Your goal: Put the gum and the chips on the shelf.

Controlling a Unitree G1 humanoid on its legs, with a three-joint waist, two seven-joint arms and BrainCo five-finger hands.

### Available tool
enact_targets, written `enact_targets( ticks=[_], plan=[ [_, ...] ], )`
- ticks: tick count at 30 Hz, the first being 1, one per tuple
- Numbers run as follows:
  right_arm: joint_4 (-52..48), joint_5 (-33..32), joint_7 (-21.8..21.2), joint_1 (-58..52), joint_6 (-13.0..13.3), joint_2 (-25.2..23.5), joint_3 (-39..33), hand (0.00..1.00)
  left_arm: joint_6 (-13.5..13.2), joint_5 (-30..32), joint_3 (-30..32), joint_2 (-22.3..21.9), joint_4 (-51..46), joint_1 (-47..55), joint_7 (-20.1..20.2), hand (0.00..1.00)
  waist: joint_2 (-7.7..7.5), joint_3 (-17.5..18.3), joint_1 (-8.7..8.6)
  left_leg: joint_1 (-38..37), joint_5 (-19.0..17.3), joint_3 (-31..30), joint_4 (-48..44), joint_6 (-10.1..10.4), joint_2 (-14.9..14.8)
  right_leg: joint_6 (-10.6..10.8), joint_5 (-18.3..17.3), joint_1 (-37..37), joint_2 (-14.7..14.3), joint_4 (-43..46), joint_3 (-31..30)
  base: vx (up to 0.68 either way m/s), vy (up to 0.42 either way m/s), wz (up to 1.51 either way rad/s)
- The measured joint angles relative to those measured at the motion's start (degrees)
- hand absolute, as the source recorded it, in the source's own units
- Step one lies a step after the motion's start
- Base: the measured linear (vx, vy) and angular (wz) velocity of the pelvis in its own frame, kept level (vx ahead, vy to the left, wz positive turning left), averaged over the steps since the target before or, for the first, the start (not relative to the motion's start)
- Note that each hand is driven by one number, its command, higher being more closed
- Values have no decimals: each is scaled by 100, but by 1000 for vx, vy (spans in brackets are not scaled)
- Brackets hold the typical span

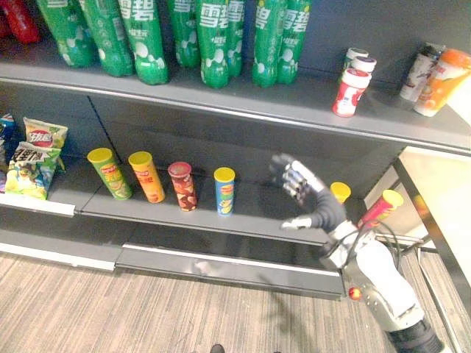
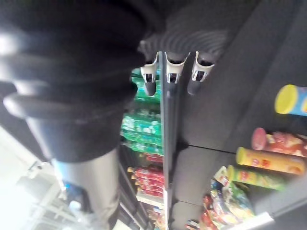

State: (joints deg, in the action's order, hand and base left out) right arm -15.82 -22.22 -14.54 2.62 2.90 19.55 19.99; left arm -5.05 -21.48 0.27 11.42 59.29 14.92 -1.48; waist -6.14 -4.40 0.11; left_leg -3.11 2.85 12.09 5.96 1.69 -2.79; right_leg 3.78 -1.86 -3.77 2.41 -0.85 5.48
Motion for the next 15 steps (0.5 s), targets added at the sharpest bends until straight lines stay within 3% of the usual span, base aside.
enact_targets(
  ticks=[6,11,15],
  plan=[
    [1441,460,-102,-628,-138,-56,352,0,-79,-16,-21,-5,12,-5,-102,0,115,-2,13,9,-6,-11,0,-2,13,-52,-43,6,11,-5,18,2,2,1],
    [3223,669,-93,-1021,-177,-71,292,0,-74,-15,-157,-51,6,-15,-17,0,294,8,-11,15,-30,-11,0,-7,31,-33,-66,16,31,7,18,8,2,0],
    [4652,1049,78,-1208,-171,-352,-47,0,-58,-8,-215,-91,1,-14,193,0,435,12,-43,-11,-62,-11,0,2,31,-21,-75,-32,33,23,21,43,1,0]
  ],
)
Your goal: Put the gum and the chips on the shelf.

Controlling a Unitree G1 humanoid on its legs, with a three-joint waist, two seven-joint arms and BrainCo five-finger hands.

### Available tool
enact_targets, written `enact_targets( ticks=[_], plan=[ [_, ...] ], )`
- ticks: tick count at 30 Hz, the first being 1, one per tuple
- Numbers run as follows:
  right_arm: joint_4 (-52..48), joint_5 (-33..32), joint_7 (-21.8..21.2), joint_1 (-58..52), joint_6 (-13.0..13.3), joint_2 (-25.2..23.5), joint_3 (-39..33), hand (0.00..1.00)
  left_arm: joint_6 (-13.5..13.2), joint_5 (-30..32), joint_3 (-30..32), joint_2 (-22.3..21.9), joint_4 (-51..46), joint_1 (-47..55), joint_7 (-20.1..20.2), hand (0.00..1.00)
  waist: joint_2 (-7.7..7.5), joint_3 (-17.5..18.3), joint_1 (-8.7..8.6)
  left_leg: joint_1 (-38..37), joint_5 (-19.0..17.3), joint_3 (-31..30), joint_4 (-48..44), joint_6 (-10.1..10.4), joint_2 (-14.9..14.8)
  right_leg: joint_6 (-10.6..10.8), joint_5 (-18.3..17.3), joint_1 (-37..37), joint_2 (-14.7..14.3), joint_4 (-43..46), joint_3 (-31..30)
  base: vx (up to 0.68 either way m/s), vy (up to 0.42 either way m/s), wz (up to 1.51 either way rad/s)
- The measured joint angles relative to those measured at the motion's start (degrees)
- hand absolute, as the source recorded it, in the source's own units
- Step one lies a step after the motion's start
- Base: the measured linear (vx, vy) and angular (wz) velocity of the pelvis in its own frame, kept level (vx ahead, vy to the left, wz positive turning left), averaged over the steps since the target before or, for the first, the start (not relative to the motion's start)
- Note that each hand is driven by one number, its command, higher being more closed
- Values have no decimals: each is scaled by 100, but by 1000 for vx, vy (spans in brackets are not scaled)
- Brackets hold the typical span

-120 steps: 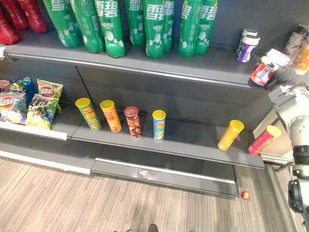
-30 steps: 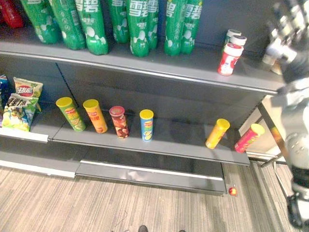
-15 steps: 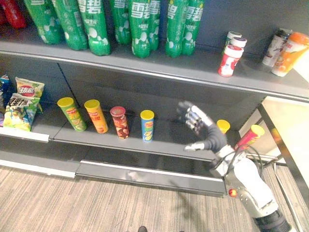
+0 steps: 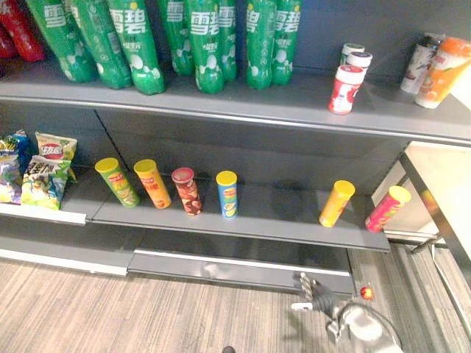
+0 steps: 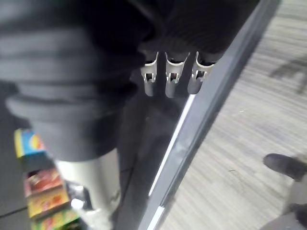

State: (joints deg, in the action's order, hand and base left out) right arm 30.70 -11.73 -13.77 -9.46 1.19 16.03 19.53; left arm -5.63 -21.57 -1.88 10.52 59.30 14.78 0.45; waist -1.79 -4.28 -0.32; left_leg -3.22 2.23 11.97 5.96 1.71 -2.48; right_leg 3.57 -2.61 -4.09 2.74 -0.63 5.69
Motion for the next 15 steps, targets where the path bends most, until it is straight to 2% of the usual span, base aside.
enact_targets(
  ticks=[3,6,15],
  plan=[
    [895,490,237,-68,45,-251,-485,0,3,2,0,-33,-12,2,235,0,86,-15,-56,-32,-21,-8,0,14,0,1,-29,-13,3,44,9,50,1,2],
    [1320,796,337,-78,87,-318,-762,0,4,5,4,-28,-12,12,322,0,89,-29,-80,-117,-45,-8,0,28,1,12,-86,-51,8,98,17,10,0,1],
    [2429,859,849,-175,211,-567,-1866,0,-12,4,79,-27,-28,15,495,0,96,-61,-104,-204,-82,-26,0,27,29,12,-169,-131,30,105,35,6,2,1]
  ],
)
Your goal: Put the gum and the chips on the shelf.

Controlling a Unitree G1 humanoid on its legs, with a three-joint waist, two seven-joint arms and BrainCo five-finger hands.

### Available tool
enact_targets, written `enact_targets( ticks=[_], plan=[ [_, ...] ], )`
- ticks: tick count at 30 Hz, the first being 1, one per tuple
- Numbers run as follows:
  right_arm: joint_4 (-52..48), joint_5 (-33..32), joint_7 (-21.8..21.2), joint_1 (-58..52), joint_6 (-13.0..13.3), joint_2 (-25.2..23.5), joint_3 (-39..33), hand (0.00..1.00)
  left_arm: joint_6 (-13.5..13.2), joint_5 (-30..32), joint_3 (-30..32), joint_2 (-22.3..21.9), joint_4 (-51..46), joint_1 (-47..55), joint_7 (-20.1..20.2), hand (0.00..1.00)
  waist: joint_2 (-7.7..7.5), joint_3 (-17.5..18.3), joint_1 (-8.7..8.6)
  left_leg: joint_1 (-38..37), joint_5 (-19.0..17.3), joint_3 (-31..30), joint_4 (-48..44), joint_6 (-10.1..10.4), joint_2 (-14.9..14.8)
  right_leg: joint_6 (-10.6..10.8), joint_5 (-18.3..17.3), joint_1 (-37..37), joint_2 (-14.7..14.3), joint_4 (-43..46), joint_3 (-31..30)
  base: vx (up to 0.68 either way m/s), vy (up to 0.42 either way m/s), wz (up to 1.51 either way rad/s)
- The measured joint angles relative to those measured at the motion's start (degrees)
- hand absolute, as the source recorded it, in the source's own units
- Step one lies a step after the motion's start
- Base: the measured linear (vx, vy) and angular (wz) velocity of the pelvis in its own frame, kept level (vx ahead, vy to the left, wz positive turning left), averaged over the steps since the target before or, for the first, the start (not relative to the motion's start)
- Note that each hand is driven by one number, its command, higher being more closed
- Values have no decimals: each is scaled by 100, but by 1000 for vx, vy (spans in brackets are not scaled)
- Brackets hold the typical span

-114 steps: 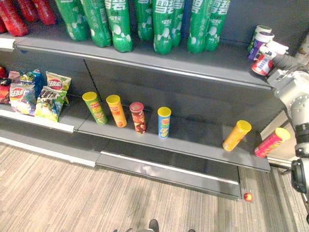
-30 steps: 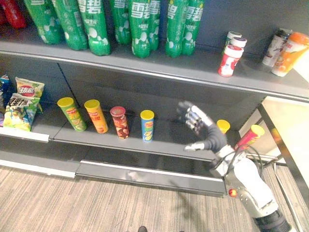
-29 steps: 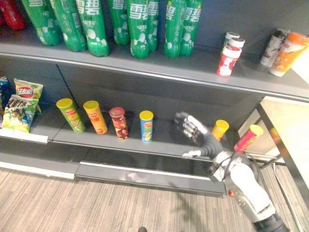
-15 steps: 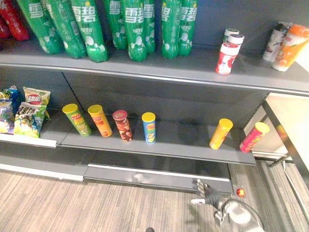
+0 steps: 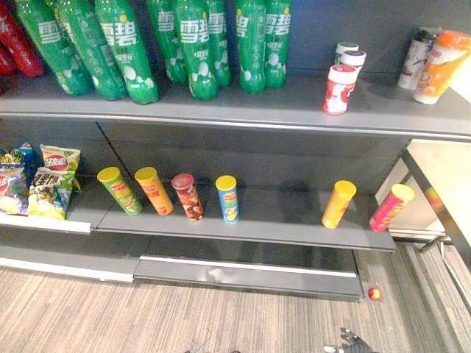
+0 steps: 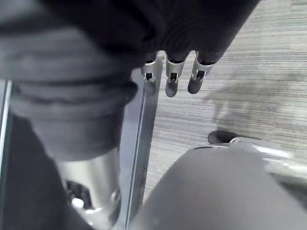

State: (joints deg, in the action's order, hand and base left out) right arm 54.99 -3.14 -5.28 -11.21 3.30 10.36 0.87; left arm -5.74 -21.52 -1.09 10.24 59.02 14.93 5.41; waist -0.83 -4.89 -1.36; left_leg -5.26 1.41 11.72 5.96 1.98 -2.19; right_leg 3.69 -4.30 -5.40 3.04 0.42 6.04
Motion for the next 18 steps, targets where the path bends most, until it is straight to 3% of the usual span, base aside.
enact_targets(
  ticks=[7,12,15,18],
  plan=[
    [170,73,106,-70,118,-36,-417,0,-7,-85,160,-82,-29,3,8,0,4,-160,-10,-133,-39,-2,0,-38,72,61,-76,-96,74,78,6,1,17,1],
    [304,-438,-13,-84,87,-248,-756,0,-43,-85,272,-116,-28,11,16,0,-40,-228,-15,-192,-135,64,-31,-131,141,139,-220,-68,158,279,-59,20,47,-5],
    [437,-706,44,-67,85,-311,-1027,0,-95,-88,279,-122,-36,-27,147,0,-64,-340,-22,-58,-476,188,-576,-216,220,251,-451,159,327,827,-190,60,92,-14],
    [515,-906,124,-149,102,-367,-1453,0,-111,-86,259,-149,-25,-108,201,0,40,-553,-26,246,-998,341,-1440,-379,147,401,-496,371,428,1454,-258,17,98,-33]
  ],
)
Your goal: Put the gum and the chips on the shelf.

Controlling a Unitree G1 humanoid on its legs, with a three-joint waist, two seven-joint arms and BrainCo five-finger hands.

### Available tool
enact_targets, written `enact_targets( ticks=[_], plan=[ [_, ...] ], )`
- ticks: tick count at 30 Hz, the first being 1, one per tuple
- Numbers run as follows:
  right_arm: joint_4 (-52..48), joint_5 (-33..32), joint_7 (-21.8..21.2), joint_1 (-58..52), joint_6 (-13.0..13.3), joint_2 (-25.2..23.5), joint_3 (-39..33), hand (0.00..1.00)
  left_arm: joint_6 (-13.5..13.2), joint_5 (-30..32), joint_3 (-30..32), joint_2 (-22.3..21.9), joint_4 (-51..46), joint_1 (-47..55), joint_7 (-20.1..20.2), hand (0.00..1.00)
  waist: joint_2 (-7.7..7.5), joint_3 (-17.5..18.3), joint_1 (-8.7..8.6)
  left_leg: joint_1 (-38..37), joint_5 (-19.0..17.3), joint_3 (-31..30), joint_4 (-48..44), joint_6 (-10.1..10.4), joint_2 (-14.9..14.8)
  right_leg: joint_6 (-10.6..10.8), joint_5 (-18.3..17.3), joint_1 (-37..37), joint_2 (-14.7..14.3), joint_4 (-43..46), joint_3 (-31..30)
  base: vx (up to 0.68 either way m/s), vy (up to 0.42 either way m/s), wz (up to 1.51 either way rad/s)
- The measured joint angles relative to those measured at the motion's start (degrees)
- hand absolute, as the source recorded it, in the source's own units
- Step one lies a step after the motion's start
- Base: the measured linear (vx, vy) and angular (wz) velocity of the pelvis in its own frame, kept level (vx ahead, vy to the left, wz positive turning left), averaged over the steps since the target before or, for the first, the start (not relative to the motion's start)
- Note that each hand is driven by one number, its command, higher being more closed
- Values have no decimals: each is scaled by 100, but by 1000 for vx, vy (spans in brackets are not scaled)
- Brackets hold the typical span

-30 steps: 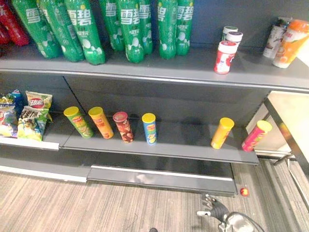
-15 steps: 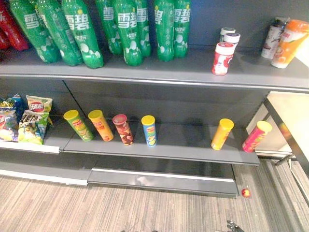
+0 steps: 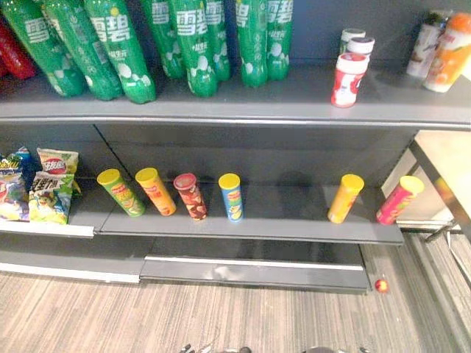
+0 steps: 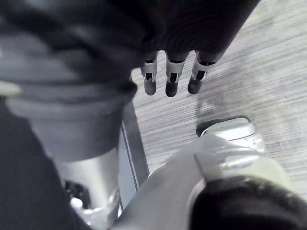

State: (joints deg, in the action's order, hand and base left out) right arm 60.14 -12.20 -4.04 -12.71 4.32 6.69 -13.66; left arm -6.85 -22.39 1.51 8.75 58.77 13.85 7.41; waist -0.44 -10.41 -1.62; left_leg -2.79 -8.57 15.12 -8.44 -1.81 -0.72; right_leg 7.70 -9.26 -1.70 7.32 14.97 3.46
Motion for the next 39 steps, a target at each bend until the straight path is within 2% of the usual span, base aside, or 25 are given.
enact_targets(
  ticks=[2,3,5,6,7,11,12,13,14,17,18,19,21,22,29,31,33,34,35,36,37,38,39],
  plan=[
    [47,-192,-7,-110,59,-145,-287,0,32,22,5,-7,42,-33,35,0,59,-83,-7,-55,-58,338,-78,-76,-154,253,229,484,-26,666,11,-28,134,-65],
    [44,-189,-18,-155,115,-201,-365,0,40,22,16,-3,41,-32,48,0,104,-108,-14,-59,-63,461,-74,-89,-198,208,294,546,-27,703,100,-51,121,-72],
    [42,-158,-37,-191,218,-293,-448,0,59,50,161,-4,38,-22,55,0,6,-152,11,-75,-80,978,-65,-125,-315,-20,255,746,194,1029,772,-82,89,-109],
    [49,-112,-85,-191,233,-291,-455,0,112,61,286,0,43,-22,47,0,-32,-188,8,-74,-80,1294,-65,-125,-453,-206,144,859,372,1443,1205,-126,80,-160],
    [55,-113,-136,-196,243,-271,-461,0,132,56,400,23,36,-41,27,0,-1,-209,9,-78,-76,1615,-71,-120,-660,-331,67,849,509,1788,1585,-102,59,-147],
    [173,-113,-157,-73,294,-202,-565,0,150,0,686,22,38,-75,-36,0,-2,-205,31,-70,-2,2583,-79,-6,-1042,-478,2,425,1008,2158,2335,-91,-42,-155],
    [171,-99,-165,-21,339,-201,-575,0,183,0,773,24,44,-70,-58,0,-50,-194,41,-80,27,2903,-98,43,-1054,-677,502,180,1204,1936,2588,-48,-165,-145],
    [172,-54,-188,66,349,-199,-575,0,201,-2,851,21,64,-94,-85,0,-115,-195,65,-87,39,3120,-96,88,-1031,-537,825,45,1214,1472,2631,-100,-207,-175],
    [156,54,-239,173,390,-121,-563,0,204,-2,854,-59,130,-147,-93,0,92,-222,47,-163,257,3301,174,155,-1058,-568,801,-91,898,856,2887,-121,-172,-124],
    [162,111,-265,176,389,-48,-553,0,188,-8,916,-170,163,-170,-94,0,183,-191,28,-356,532,3706,521,262,-1064,-541,778,-261,673,96,3062,-108,-163,-82],
    [161,122,-272,176,392,-52,-544,0,186,-11,922,-187,163,-169,-95,0,169,-177,33,-382,550,3790,541,290,-1060,-508,756,-278,639,-35,3064,-95,-174,-74],
    [148,239,-278,204,408,-77,-468,0,186,-11,923,-195,163,-166,-95,0,139,-153,62,-442,565,3957,542,315,-1023,-385,665,-352,608,-319,3058,-121,-169,-71],
    [150,331,-292,255,464,-131,-311,0,174,-9,922,-180,162,-160,-97,0,-58,-114,71,-429,576,4157,522,320,-873,-137,397,-385,631,-700,3051,-141,-160,-60],
    [150,333,-278,290,470,-118,-291,0,185,-10,919,-211,202,-188,-114,0,-44,-130,49,-433,640,4220,540,318,-884,-102,387,-366,627,-797,3031,-160,-91,-30],
    [157,328,-220,146,468,-122,-293,0,196,-9,775,-168,220,-209,-99,0,-36,-57,5,-423,709,4225,466,322,-1027,-142,401,-357,482,-884,2909,-108,-39,-7],
    [156,312,-141,156,463,-157,-292,0,195,-1,765,-150,223,-212,-97,0,-64,-48,5,-364,684,4165,181,339,-1173,-178,375,-350,450,-900,2870,-23,-16,-11],
    [155,216,-90,165,463,-232,-304,0,186,1,711,-81,223,-231,-94,0,-127,-42,2,-132,668,3878,-539,340,-1495,-244,403,-336,416,-961,2793,-14,-78,-19],
    [152,184,-33,166,466,-242,-314,0,91,1,719,-53,211,-229,-108,0,-126,-50,10,43,665,3563,-1098,336,-1744,-304,456,-334,352,-987,2679,-35,-117,-53],
    [142,-40,14,174,470,-217,-357,0,66,-1,713,-61,208,-203,-84,0,-56,-83,16,172,668,3039,-1602,333,-1933,-342,440,-320,271,-934,2453,-55,-124,-86],
    [124,-223,42,179,493,-175,-385,0,60,-3,703,-132,205,-126,-83,0,-42,-98,28,309,590,2544,-1817,370,-1972,-413,397,-267,244,-855,2205,-33,-24,-119],
    [120,-391,70,197,537,-79,-392,0,28,-84,700,-292,176,-38,-86,0,20,-101,32,322,382,1815,-1630,509,-1742,-449,374,-211,224,-818,1913,-29,54,-160],
    [121,-574,113,281,593,36,-394,0,-21,-167,658,-347,115,13,-87,0,138,-113,50,277,220,975,-1138,637,-1354,-439,363,-61,207,-765,1487,-14,98,-153],
    [116,-683,120,320,626,86,-396,0,-21,-197,630,-371,96,76,-89,0,186,-116,46,258,195,686,-908,672,-1197,-449,373,-5,179,-771,1302,-20,107,-168]
  ],
)
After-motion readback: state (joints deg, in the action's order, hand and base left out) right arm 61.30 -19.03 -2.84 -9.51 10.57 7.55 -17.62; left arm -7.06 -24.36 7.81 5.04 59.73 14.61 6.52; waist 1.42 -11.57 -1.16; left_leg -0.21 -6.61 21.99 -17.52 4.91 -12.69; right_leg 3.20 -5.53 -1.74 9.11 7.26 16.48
